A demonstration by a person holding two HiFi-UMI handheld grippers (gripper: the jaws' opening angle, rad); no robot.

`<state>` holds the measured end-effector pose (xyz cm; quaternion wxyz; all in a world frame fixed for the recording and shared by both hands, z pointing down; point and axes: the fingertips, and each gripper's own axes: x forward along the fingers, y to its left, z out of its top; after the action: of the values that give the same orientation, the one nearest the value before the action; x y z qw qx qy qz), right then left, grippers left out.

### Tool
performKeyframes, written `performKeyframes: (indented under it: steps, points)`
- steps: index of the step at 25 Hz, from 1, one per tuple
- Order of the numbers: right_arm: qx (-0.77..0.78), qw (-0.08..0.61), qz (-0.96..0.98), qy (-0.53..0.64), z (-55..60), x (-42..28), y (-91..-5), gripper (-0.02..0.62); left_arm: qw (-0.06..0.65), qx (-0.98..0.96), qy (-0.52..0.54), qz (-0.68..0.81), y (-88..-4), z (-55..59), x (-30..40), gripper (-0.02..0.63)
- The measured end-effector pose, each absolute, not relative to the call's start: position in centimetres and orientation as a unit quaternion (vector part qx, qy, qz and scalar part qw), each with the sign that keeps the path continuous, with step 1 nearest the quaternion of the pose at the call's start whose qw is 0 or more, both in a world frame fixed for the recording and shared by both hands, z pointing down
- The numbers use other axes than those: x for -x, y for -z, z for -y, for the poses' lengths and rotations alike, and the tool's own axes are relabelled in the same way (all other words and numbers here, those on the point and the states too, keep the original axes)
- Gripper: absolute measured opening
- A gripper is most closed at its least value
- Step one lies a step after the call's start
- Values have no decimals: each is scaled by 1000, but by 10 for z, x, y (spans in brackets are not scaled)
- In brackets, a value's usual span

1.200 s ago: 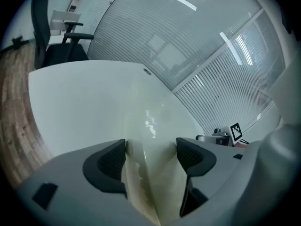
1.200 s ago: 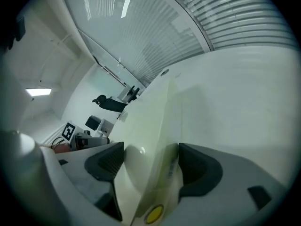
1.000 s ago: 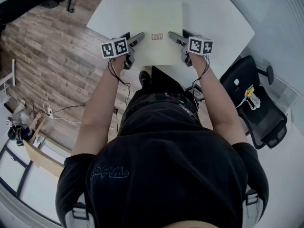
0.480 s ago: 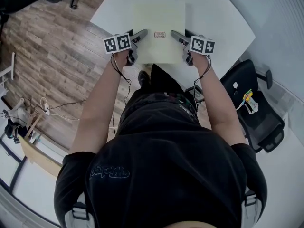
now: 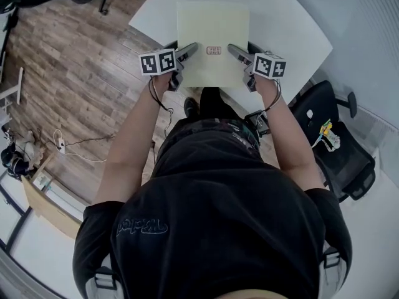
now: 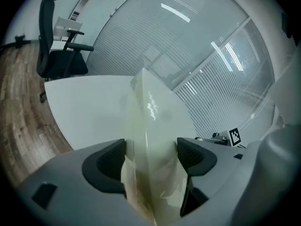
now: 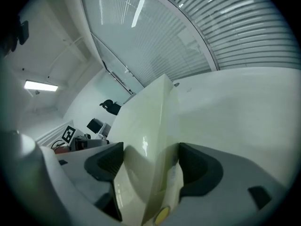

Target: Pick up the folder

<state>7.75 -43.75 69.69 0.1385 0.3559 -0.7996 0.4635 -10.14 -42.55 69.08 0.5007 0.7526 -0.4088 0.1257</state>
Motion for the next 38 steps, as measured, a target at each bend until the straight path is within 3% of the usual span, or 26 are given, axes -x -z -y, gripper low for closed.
performKeyframes:
  steps: [8, 16, 30, 38]
  points:
    - [-372, 79, 832, -405, 394, -47, -607, 353, 408, -807, -98, 416, -597, 386, 130, 351]
    - [-382, 63, 853, -350, 346, -30, -554, 356, 353, -833, -95, 415, -547, 334, 145, 350]
    - [-386, 74, 867, -306, 281, -32, -511, 356, 345, -842, -75, 409, -516, 265, 144, 350]
    - [-378, 69, 871, -305, 250, -83, -502, 356, 344, -838, -71, 418, -509, 230, 92, 351]
